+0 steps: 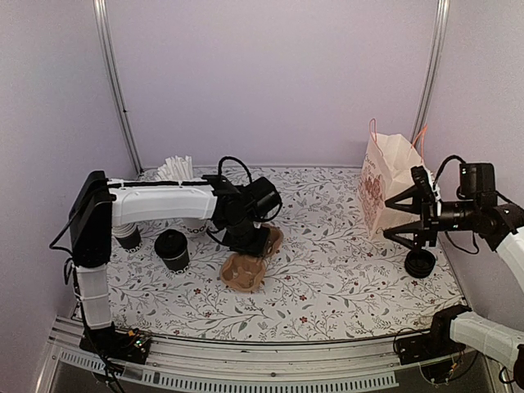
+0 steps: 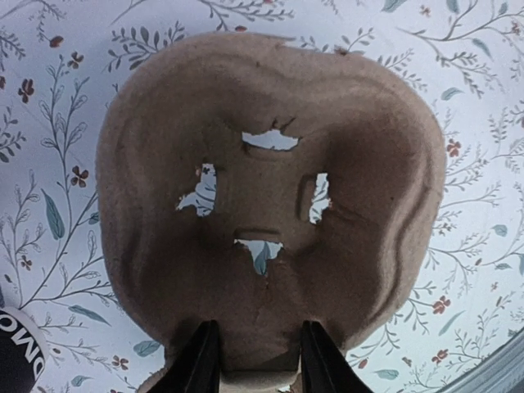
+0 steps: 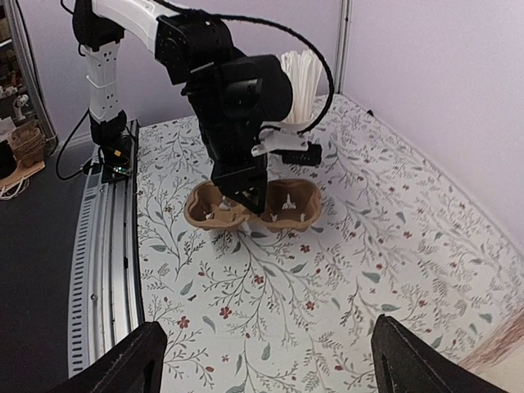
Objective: Pack the takeout coffee
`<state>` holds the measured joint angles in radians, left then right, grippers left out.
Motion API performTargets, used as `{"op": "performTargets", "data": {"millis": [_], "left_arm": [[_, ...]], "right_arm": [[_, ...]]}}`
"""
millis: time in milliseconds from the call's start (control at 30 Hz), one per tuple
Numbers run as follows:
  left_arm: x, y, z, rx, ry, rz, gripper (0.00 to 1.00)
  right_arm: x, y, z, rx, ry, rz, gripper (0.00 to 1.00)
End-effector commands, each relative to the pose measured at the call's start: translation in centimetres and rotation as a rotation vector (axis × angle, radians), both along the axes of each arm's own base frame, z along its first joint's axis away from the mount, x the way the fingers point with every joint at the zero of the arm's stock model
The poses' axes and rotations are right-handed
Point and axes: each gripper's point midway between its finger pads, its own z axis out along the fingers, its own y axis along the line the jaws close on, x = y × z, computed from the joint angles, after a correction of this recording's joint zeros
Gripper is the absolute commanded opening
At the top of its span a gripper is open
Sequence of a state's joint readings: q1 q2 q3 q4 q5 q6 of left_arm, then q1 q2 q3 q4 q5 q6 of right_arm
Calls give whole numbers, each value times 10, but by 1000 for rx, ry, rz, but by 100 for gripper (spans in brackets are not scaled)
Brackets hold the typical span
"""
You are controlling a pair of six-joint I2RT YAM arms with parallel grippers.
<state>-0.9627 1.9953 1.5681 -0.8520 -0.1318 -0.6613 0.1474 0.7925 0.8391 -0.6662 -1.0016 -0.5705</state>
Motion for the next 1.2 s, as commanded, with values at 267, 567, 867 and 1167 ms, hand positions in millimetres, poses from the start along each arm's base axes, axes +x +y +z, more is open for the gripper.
{"op": "performTargets", "data": {"millis": [267,567,867,1167], "left_arm": [[-38,-51,90,-188,-143,-226,33],[-64,-66,118,-249,-174,-322,33],[-79,-70,120,-277,-150,-375,33],[-79,-74,118,-266,-160,-429,32]], "right_arm": [[114,-128,133,-238,-256,-917,87],[187,-160,118,-303,-165,-1137,85],[248,-201,65,-264,155,-1105,72],[265,-188,16,-220,358,-929,56]]}}
